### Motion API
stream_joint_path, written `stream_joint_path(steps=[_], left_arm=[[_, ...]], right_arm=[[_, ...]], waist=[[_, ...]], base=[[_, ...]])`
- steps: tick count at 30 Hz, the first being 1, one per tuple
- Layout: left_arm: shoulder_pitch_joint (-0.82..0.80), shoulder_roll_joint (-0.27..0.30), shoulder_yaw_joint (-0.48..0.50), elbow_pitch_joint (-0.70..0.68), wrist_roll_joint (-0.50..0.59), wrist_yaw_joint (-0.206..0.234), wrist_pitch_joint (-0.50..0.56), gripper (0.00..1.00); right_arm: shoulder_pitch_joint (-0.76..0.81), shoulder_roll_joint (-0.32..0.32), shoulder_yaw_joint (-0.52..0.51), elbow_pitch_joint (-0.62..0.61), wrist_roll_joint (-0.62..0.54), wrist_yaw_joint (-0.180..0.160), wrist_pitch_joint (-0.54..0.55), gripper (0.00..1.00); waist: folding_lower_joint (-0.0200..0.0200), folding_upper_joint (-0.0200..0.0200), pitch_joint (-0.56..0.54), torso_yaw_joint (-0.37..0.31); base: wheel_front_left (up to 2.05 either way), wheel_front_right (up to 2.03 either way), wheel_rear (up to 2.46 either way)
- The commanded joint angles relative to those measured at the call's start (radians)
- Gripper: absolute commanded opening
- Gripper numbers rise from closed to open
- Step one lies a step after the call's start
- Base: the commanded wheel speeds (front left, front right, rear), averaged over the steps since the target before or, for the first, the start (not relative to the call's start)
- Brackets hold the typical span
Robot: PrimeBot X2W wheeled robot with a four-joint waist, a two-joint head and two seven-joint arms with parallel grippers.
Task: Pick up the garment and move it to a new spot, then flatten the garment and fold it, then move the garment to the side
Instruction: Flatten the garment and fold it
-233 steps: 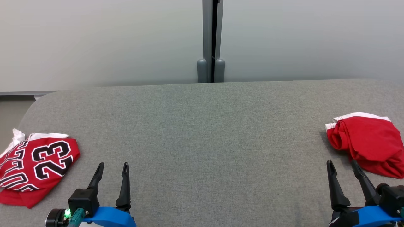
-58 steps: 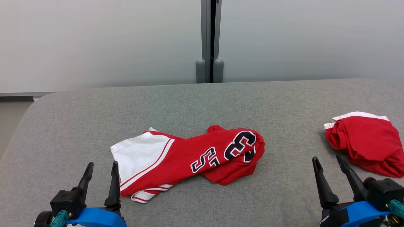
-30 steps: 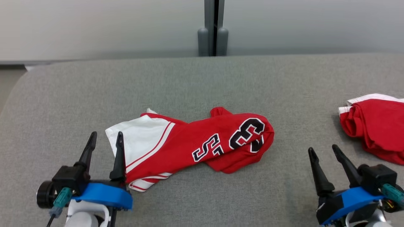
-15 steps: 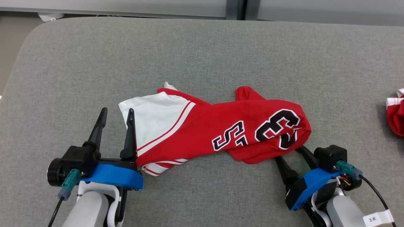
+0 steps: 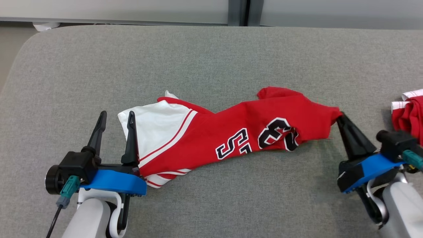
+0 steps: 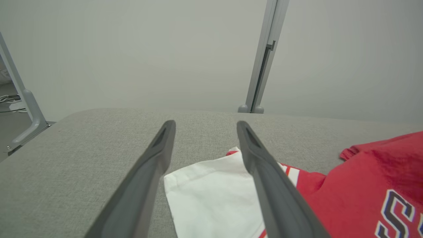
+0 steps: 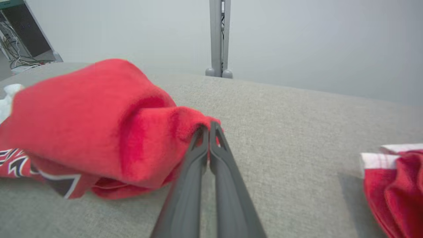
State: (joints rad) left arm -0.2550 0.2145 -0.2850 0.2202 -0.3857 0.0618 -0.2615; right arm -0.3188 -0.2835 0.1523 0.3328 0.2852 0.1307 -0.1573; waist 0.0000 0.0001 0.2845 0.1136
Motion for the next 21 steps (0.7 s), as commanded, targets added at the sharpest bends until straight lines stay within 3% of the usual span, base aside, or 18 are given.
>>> stream_joint_path(steps=[1, 5, 11, 16, 20, 21], left_arm=[[-0.001, 0.001, 0.005, -0.001, 0.006, 0.000, -0.005, 1.00], [0.013, 0.000, 0.018, 0.000, 0.012, -0.005, -0.005, 1.00], [0.023, -0.003, 0.028, -0.001, 0.021, -0.012, -0.005, 1.00], [0.032, -0.004, 0.037, 0.005, 0.023, -0.015, -0.005, 1.00], [0.047, -0.001, 0.049, 0.011, 0.022, -0.010, -0.005, 1.00], [0.051, 0.000, 0.051, 0.012, 0.021, -0.010, -0.005, 1.00]], right_arm=[[-0.012, -0.010, -0.007, -0.012, -0.006, 0.000, -0.009, 0.00], [0.011, -0.020, -0.068, -0.125, -0.048, 0.000, -0.031, 0.00], [0.197, 0.074, -0.144, -0.247, -0.087, 0.000, 0.045, 0.00], [0.363, 0.173, -0.178, -0.237, -0.070, 0.000, 0.072, 0.00], [0.410, 0.207, -0.177, -0.190, -0.048, 0.000, 0.059, 0.00], [0.409, 0.211, -0.173, -0.186, -0.042, 0.000, 0.051, 0.33]], waist=[[0.0000, -0.0001, -0.006, -0.006], [0.0000, -0.0001, -0.021, -0.019], [0.0000, -0.0001, -0.032, -0.022], [0.0000, -0.0001, -0.034, -0.029], [0.0000, -0.0001, -0.041, -0.043], [0.0000, -0.0001, -0.044, -0.045]], base=[[0.00, 0.00, 0.00], [0.00, 0.00, 0.00], [0.00, 0.00, 0.00], [0.00, 0.00, 0.00], [0.00, 0.00, 0.00], [0.00, 0.00, 0.00]])
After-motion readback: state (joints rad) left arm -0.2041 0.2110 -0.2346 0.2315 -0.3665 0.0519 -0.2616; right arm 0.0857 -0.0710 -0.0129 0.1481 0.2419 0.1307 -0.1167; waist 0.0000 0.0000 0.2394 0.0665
